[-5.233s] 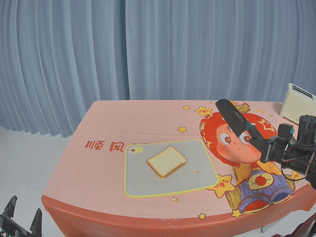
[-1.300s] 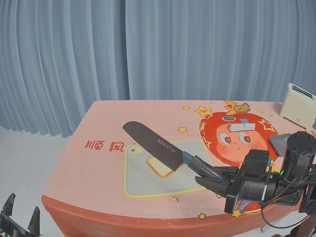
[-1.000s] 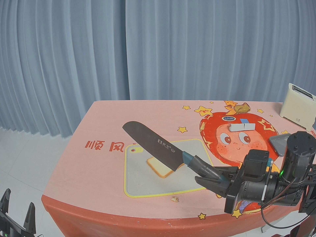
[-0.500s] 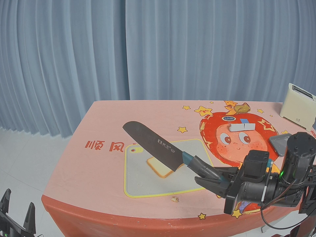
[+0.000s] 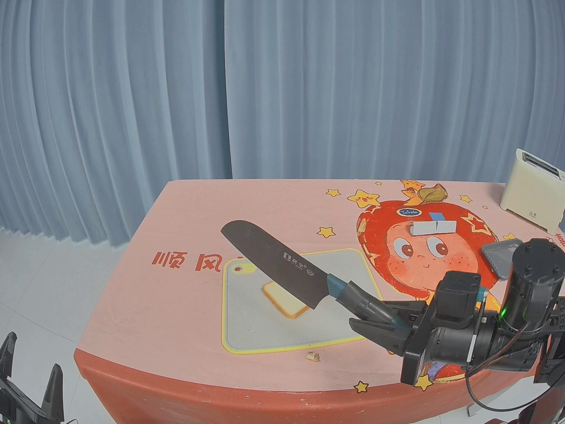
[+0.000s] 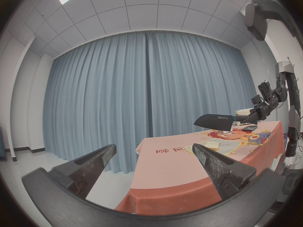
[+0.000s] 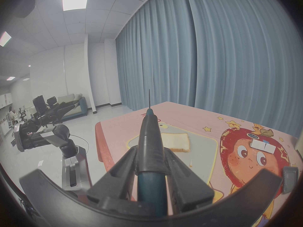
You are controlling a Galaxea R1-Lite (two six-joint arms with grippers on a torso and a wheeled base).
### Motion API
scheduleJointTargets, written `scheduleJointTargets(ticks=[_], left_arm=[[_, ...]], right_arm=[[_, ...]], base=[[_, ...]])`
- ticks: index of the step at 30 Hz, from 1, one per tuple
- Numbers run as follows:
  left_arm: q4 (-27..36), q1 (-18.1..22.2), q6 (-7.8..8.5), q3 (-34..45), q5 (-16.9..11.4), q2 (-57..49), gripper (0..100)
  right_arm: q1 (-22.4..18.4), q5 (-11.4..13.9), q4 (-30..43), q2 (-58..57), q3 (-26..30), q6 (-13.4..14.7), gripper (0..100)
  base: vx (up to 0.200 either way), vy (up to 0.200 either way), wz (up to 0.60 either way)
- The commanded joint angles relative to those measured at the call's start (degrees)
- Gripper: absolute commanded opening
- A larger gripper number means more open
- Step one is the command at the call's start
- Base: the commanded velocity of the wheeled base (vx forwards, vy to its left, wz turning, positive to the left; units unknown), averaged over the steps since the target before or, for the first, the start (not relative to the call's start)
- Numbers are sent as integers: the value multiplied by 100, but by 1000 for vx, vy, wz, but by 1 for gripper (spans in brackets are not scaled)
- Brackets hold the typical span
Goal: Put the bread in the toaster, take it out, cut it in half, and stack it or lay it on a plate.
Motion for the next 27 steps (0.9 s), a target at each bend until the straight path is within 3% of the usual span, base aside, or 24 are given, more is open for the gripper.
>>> scheduleJointTargets(ticks=[1, 6, 10, 12, 16, 26, 27], left_arm=[[-37, -15, 26, 5, -103, -49, 100], [-98, -41, 44, -145, -121, 302, 100], [-652, -59, 228, -224, -288, 970, 100], [-757, -59, 246, -277, -323, 1137, 100], [-1302, -50, 184, -532, -560, 2077, 100], [-1540, -50, 141, -1120, -578, 3018, 100], [-1627, -50, -18, -1349, -595, 3334, 100]], right_arm=[[-55, -43, -4, 7, 7, -8, 0], [-55, -148, -4, 43, 7, -16, 0], [-72, -148, 5, 51, 7, -16, 0], [-81, -148, 5, 43, 7, -16, 0], [-72, -192, -4, 16, 7, -16, 0], [-55, -227, -4, 16, 7, -25, 0], [-46, -236, 5, 43, 7, -16, 0]], base=[[0, 0, 0], [0, 0, 0], [0, 0, 0], [0, 0, 0], [0, 0, 0], [0, 0, 0], [0, 0, 0]])
